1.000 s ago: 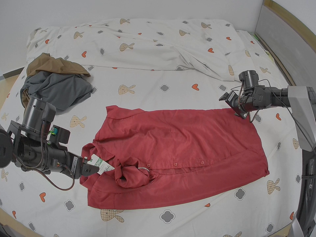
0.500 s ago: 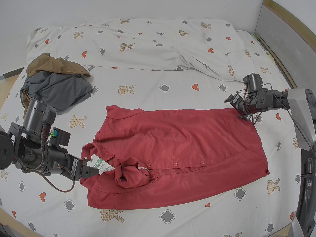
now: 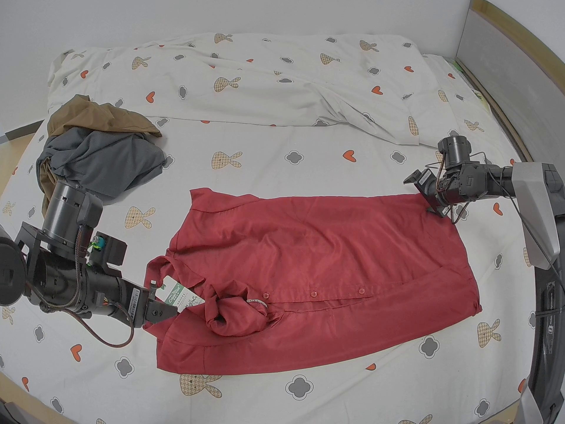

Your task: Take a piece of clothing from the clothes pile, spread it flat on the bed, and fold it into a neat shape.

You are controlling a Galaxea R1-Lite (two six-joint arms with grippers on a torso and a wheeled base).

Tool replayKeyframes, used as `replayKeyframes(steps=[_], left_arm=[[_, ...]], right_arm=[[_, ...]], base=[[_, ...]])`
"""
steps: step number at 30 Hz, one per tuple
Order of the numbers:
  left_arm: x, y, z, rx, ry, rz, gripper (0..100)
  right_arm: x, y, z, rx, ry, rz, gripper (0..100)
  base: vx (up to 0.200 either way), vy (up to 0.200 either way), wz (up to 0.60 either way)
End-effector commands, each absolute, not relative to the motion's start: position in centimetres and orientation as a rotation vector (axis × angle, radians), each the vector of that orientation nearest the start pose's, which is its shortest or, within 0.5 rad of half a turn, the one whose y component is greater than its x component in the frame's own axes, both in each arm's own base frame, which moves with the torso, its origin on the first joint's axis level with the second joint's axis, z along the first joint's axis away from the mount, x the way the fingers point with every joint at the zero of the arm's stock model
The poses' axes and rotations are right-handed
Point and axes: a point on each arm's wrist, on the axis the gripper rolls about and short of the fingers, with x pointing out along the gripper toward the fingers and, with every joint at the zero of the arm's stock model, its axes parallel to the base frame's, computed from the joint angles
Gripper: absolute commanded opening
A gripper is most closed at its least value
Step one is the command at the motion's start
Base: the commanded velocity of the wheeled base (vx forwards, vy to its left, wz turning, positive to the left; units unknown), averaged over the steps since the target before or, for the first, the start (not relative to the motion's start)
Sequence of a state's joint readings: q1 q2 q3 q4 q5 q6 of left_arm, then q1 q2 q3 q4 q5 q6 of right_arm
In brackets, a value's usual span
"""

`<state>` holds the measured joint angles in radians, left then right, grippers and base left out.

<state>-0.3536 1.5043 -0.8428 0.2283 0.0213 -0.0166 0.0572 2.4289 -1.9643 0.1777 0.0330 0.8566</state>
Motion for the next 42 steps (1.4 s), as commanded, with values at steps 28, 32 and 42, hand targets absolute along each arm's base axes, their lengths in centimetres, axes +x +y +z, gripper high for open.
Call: replayKeyframes(steps=[28, 32, 42], left_arm=[[21.4, -7.8, 17.0, 0.150, 0.885, -0.301, 100], [21.4, -7.8, 17.0, 0.150, 0.885, -0.301, 100], [21.3, -7.8, 17.1, 0.147, 0.879, -0.300, 100]], right_arm=[[50.9, 3.6, 9.0, 0.787, 0.680, -0.248, 100], [50.9, 3.7, 9.0, 0.785, 0.681, -0.246, 0], [50.8, 4.0, 9.0, 0.780, 0.685, -0.240, 0]], base=[[0.000, 0.000, 0.00], [0.000, 0.000, 0.00], [0.000, 0.000, 0.00]])
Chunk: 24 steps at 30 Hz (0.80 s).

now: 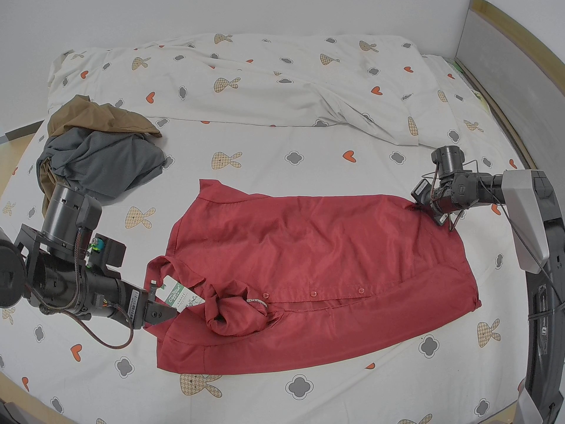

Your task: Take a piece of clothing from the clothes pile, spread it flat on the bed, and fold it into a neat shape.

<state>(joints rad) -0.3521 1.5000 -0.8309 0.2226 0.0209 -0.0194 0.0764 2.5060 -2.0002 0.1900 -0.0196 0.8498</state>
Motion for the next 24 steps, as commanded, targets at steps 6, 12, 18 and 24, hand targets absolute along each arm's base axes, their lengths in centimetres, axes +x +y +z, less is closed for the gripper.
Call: replayKeyframes(steps=[6, 12, 18, 24], left_arm=[[21.3, -7.8, 17.0, 0.148, 0.882, -0.300, 100], [21.4, -7.8, 16.8, 0.149, 0.890, -0.301, 100], [21.4, -7.9, 16.7, 0.149, 0.878, -0.304, 100], [21.5, -7.9, 16.7, 0.148, 0.876, -0.307, 100]], right_arm=[[50.7, 4.2, 9.3, 0.778, 0.686, -0.230, 0], [50.5, 4.1, 10.4, 0.783, 0.668, -0.220, 0], [49.8, 4.0, 12.7, 0.788, 0.632, -0.203, 0], [47.9, 4.3, 16.6, 0.793, 0.584, -0.165, 0]], base=[[0.000, 0.000, 0.00], [0.000, 0.000, 0.00], [0.000, 0.000, 0.00], [0.000, 0.000, 0.00]])
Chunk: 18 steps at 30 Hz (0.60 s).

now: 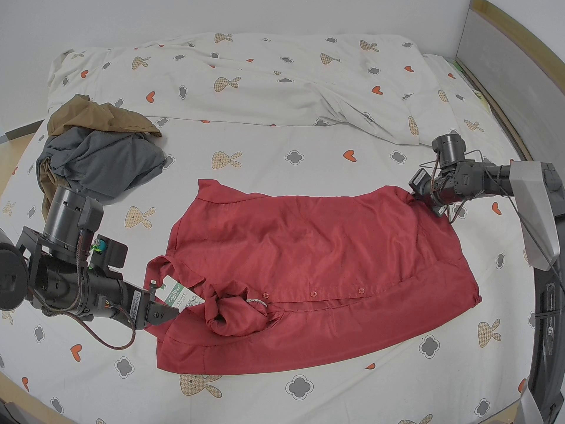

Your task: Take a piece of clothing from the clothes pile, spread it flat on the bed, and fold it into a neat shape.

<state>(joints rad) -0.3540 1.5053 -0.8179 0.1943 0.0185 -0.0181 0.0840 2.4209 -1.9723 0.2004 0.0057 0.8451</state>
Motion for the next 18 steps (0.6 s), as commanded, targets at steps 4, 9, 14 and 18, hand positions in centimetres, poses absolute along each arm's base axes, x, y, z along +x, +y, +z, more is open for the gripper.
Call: replayKeyframes(steps=[4, 9, 14, 18], left_arm=[[21.4, -8.1, 16.6, 0.152, 0.880, -0.312, 100], [21.4, -8.1, 16.6, 0.152, 0.880, -0.312, 100], [22.3, -8.4, 16.2, 0.149, 0.861, -0.316, 100], [23.9, -9.0, 15.5, 0.162, 0.843, -0.324, 100]], right_arm=[[47.4, 4.7, 17.2, 0.774, 0.582, -0.158, 0], [47.2, 4.6, 16.9, 0.756, 0.591, -0.164, 0], [47.0, 4.7, 17.2, 0.754, 0.588, -0.162, 0], [46.7, 4.9, 16.5, 0.744, 0.613, -0.175, 0]], base=[[0.000, 0.000, 0.00], [0.000, 0.000, 0.00], [0.000, 0.000, 0.00], [0.000, 0.000, 0.00]])
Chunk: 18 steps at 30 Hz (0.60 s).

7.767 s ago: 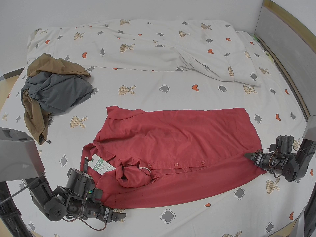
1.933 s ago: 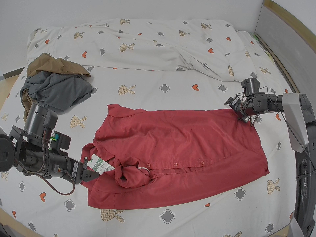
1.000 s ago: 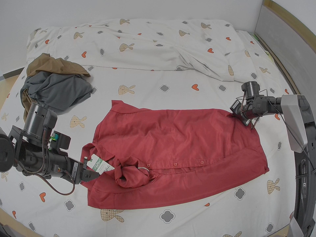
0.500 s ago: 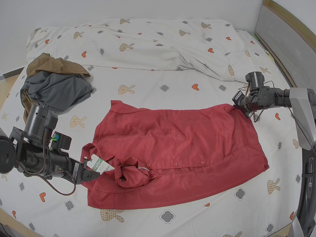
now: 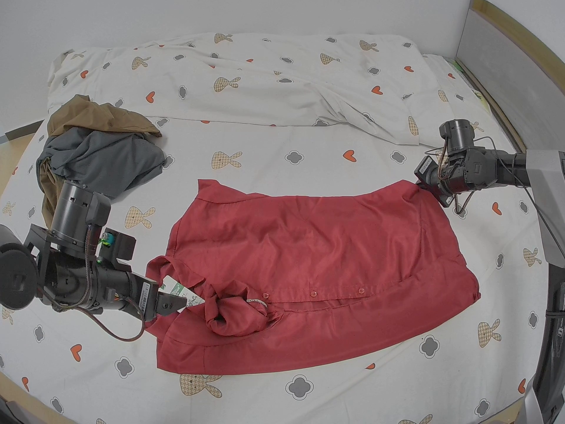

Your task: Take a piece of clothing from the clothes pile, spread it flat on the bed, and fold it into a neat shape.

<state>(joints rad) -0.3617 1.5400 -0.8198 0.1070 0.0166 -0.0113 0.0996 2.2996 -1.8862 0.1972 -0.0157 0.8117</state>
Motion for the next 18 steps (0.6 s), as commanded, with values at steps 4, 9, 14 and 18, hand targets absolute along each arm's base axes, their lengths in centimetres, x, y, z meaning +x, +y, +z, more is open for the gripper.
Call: replayKeyframes(steps=[4, 9, 14, 18], left_arm=[[25.8, -9.2, 14.9, 0.348, 0.833, -0.391, 100], [27.1, -9.2, 15.5, 0.545, 0.764, -0.462, 100], [29.2, -9.6, 16.3, 0.631, 0.703, -0.451, 100], [32.3, -10.5, 15.1, 0.682, 0.700, -0.407, 100]], right_arm=[[46.1, 5.4, 16.7, 0.730, 0.615, -0.189, 0], [45.2, 5.9, 17.6, 0.727, 0.613, -0.173, 0], [44.7, 6.1, 17.8, 0.725, 0.617, -0.172, 0], [44.5, 6.1, 17.9, 0.726, 0.618, -0.172, 0]], base=[[0.000, 0.000, 0.00], [0.000, 0.000, 0.00], [0.000, 0.000, 0.00], [0.000, 0.000, 0.00]])
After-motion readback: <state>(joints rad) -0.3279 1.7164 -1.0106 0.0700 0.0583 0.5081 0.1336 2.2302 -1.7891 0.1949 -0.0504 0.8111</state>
